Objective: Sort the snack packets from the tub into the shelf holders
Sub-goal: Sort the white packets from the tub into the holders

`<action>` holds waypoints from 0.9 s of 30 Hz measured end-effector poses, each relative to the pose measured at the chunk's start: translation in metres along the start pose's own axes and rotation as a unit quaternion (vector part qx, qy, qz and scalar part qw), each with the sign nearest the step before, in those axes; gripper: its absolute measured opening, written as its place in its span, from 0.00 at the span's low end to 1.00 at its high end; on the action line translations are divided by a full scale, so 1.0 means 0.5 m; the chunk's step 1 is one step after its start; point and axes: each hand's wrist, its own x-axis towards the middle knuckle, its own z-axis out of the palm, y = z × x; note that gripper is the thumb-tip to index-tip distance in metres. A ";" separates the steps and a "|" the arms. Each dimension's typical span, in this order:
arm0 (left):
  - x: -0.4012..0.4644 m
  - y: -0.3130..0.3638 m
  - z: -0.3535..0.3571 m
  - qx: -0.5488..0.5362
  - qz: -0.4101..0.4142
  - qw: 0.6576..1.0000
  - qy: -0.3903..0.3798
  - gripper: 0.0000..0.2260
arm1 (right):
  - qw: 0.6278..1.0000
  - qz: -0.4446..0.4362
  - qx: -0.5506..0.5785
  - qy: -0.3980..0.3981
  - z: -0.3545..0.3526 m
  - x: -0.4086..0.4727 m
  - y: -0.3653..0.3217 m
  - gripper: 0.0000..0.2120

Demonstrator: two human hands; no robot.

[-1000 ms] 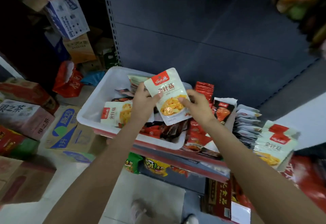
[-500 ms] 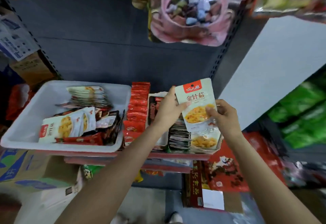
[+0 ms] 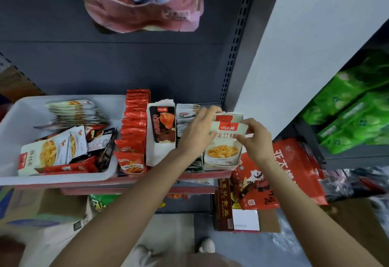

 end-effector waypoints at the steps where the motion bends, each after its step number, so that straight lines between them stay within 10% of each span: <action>1: 0.000 0.000 -0.003 0.035 0.030 0.999 0.000 0.19 | 1.000 -0.013 0.011 0.005 0.001 -0.001 -0.003 0.11; 6: 0.005 -0.022 -0.003 0.158 0.067 0.984 -0.051 0.14 | 0.994 -0.027 -0.077 -0.073 0.012 0.007 -0.023 0.09; 12: -0.026 -0.059 -0.046 0.010 0.012 0.999 0.043 0.12 | 0.983 -0.122 -0.138 -0.019 0.060 -0.006 -0.087 0.13; 21: -0.154 -0.280 -0.276 -0.073 -0.222 0.955 0.184 0.07 | 0.949 -0.242 -0.111 -0.171 0.314 -0.039 -0.313 0.16; 27: -0.276 -0.523 -0.399 0.020 -0.416 0.907 0.068 0.19 | 0.907 -0.266 -0.154 -0.289 0.535 -0.086 -0.450 0.22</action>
